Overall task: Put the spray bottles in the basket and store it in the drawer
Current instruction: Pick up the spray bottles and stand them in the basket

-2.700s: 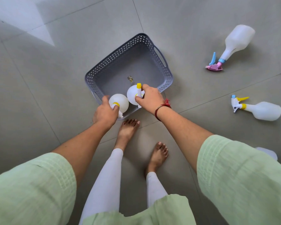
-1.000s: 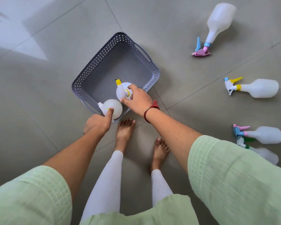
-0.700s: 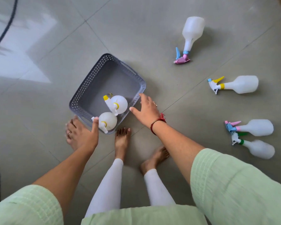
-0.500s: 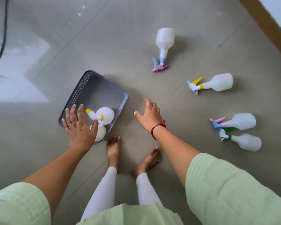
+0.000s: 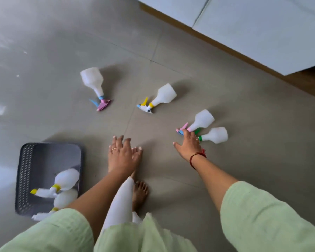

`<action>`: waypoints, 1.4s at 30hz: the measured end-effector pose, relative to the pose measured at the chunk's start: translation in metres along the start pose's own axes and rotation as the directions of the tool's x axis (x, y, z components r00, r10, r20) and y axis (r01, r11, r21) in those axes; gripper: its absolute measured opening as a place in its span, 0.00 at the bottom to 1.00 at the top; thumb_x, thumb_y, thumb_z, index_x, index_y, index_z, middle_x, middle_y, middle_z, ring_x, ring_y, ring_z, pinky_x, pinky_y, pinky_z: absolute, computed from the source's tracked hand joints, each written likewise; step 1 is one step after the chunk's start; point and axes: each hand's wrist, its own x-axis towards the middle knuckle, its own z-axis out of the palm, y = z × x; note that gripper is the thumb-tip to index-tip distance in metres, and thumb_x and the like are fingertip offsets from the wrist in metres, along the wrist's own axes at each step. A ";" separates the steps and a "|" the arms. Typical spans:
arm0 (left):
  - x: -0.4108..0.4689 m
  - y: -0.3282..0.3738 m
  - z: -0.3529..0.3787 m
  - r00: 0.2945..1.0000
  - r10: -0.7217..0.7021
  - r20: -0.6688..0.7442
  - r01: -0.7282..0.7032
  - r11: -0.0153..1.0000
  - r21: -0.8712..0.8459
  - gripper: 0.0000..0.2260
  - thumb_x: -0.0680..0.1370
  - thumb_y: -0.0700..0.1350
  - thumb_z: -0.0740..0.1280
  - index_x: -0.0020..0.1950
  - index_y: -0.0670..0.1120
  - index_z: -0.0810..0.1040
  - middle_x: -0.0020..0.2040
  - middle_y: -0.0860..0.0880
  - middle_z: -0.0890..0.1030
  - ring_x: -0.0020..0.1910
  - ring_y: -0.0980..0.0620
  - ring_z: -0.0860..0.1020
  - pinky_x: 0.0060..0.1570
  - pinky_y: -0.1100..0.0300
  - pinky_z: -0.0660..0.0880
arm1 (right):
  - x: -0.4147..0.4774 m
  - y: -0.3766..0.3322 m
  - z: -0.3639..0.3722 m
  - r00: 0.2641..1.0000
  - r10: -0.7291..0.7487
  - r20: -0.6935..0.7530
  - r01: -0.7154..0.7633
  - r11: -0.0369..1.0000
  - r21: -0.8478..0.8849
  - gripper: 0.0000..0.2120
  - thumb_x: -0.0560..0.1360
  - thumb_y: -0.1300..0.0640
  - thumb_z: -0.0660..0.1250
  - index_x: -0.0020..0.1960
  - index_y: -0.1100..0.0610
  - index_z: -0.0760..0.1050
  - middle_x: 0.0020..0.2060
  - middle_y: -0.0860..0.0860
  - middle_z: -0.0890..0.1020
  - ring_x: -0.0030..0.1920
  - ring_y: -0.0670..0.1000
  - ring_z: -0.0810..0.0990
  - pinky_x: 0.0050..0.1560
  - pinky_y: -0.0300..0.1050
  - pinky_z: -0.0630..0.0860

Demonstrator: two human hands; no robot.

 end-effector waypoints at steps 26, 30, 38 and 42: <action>0.174 0.156 0.172 0.852 0.282 0.441 -0.456 0.815 0.358 0.23 0.76 0.47 0.63 0.69 0.44 0.67 0.68 0.43 0.68 0.71 0.42 0.63 0.65 0.49 0.66 | 0.153 0.171 0.042 0.986 0.135 0.097 -0.145 0.984 0.100 0.27 0.74 0.54 0.68 0.70 0.57 0.64 0.74 0.53 0.59 0.64 0.63 0.74 0.64 0.53 0.72; 0.206 0.159 0.218 0.772 0.408 0.488 -0.614 0.677 0.406 0.24 0.75 0.47 0.65 0.70 0.43 0.66 0.71 0.43 0.66 0.73 0.42 0.60 0.68 0.48 0.63 | 0.187 0.183 0.070 0.990 0.075 0.122 -0.090 0.988 0.122 0.30 0.73 0.50 0.70 0.72 0.56 0.64 0.75 0.52 0.59 0.66 0.61 0.73 0.65 0.53 0.72; 0.237 0.146 0.267 0.759 0.449 0.471 -0.645 0.616 0.453 0.35 0.75 0.50 0.69 0.76 0.45 0.56 0.69 0.40 0.63 0.63 0.36 0.70 0.58 0.44 0.70 | 0.223 0.193 0.113 0.996 0.079 0.048 -0.081 0.996 0.031 0.30 0.72 0.52 0.73 0.68 0.59 0.65 0.70 0.56 0.63 0.59 0.61 0.78 0.61 0.51 0.74; 0.235 0.149 0.268 0.797 0.447 0.407 -0.593 0.708 0.383 0.26 0.73 0.44 0.71 0.69 0.43 0.67 0.64 0.39 0.67 0.56 0.35 0.73 0.52 0.44 0.73 | 0.225 0.195 0.116 0.999 0.052 -0.014 -0.053 0.996 -0.068 0.22 0.76 0.59 0.68 0.67 0.59 0.66 0.69 0.56 0.64 0.60 0.60 0.78 0.61 0.51 0.74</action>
